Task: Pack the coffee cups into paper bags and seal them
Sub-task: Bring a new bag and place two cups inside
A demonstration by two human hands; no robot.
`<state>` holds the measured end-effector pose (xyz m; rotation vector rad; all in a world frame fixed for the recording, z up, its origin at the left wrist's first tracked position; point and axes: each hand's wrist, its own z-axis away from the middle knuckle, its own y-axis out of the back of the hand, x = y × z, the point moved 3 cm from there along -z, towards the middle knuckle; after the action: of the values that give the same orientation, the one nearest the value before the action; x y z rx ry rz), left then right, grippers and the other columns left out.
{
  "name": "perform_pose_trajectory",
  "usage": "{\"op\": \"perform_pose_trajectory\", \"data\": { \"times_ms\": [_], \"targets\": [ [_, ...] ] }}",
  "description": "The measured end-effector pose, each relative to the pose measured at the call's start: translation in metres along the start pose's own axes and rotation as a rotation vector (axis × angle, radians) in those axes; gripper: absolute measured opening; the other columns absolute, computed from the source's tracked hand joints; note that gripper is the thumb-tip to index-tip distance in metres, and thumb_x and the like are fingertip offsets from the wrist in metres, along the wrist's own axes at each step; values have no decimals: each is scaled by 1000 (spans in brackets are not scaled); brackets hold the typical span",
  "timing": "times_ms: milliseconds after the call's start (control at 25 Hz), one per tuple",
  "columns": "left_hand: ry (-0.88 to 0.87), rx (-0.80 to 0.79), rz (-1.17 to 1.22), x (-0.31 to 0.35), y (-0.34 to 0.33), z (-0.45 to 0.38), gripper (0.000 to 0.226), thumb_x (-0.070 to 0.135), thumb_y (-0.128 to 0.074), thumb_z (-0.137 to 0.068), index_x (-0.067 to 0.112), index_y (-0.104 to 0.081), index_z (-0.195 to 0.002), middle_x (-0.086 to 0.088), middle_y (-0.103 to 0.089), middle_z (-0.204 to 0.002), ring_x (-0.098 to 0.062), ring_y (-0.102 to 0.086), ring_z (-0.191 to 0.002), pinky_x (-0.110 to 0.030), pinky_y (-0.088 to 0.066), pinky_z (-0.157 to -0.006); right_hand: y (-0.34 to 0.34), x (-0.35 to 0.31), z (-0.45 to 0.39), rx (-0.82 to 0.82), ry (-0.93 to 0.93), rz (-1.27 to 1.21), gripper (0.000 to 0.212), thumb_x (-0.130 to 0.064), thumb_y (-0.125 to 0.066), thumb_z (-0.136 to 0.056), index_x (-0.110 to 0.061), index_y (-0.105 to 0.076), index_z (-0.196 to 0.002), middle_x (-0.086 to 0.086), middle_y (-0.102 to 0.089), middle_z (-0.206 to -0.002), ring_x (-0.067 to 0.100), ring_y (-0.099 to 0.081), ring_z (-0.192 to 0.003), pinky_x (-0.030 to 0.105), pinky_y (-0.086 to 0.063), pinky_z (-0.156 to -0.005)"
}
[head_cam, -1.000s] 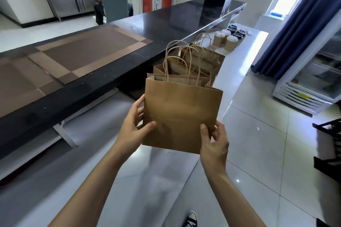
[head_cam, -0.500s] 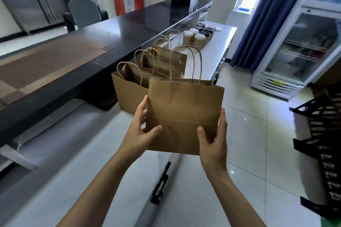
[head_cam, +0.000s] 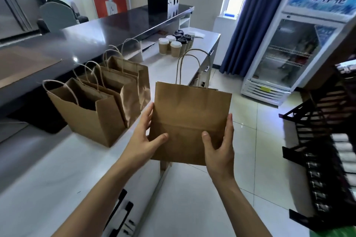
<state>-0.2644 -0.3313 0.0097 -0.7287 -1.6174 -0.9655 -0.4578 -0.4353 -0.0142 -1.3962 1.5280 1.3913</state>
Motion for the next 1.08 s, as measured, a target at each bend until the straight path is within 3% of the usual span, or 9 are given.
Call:
{"op": "perform_pose_trajectory", "data": {
  "times_ms": [120, 200, 320, 400, 560, 680, 840, 920, 1080],
  "targets": [
    [23, -8, -8, 7, -36, -15, 93, 37, -77, -86, 50, -18, -157, 19, -26, -163, -11, -34, -146, -47, -43, -116, 27, 12, -26, 5, 8, 19, 87, -40, -65, -97, -56, -3, -157, -28, -22, -154, 5, -31, -142, 35, -38, -113],
    [28, -9, -12, 8, -56, -23, 95, 42, -75, -82, 51, -16, -157, 18, -26, -163, -10, -34, -147, -43, -43, -116, 42, 21, -40, -3, 5, 26, 89, -39, -66, -96, -54, -5, -157, -28, -23, -151, -1, -29, -137, 28, -35, -110],
    [35, -25, 6, 8, -83, -37, 95, 28, -76, -91, 55, -11, -156, 21, -28, -159, 7, -40, -134, -16, -48, -102, 56, 35, -62, -21, -21, 31, 90, -43, -67, -94, -56, -3, -157, -25, -25, -152, 0, -30, -137, 28, -34, -109],
    [28, -40, 41, 6, -97, -48, 97, 19, -74, -92, 56, -11, -156, 21, -30, -156, 18, -42, -128, -10, -50, -94, 62, 44, -77, -32, -42, 34, 90, -44, -67, -94, -58, -3, -156, -21, -25, -155, 1, -29, -136, 32, -36, -109],
    [3, -71, 46, 5, -117, -78, 96, 10, -73, -93, 55, -16, -156, 20, -32, -160, 8, -42, -137, -31, -49, -109, 69, 55, -112, -45, -79, 37, 91, -43, -68, -94, -59, -3, -155, -24, -25, -154, 0, -27, -137, 34, -36, -111],
    [-14, -82, 56, 4, -127, -113, 92, 11, -72, -93, 53, -20, -156, 17, -33, -161, -1, -43, -140, -31, -48, -110, 70, 61, -141, -43, -83, 46, 90, -40, -68, -95, -55, -4, -157, -21, -24, -160, -1, -26, -139, 27, -30, -112],
    [-36, -99, 60, -1, -135, -169, 90, 17, -73, -92, 52, -20, -156, 18, -29, -162, -5, -38, -144, -39, -44, -115, 62, 68, -189, -25, -91, 63, 88, -41, -67, -95, -58, -5, -156, -16, -23, -166, 12, -29, -150, 39, -34, -119],
    [-49, -110, 72, -4, -138, -203, 90, 15, -73, -93, 51, -21, -156, 17, -33, -161, -5, -40, -144, -42, -43, -116, 56, 69, -218, -8, -89, 73, 87, -39, -67, -96, -54, -7, -158, -17, -22, -166, 10, -29, -149, 38, -34, -119],
    [-39, -122, 88, -6, -137, -264, 90, 9, -72, -93, 49, -23, -156, 15, -41, -157, 0, -45, -138, -34, -46, -112, 37, 71, -273, -3, -88, 63, 87, -34, -67, -96, -48, -9, -160, -18, -23, -165, 3, -28, -146, 30, -31, -118]
  ]
}}
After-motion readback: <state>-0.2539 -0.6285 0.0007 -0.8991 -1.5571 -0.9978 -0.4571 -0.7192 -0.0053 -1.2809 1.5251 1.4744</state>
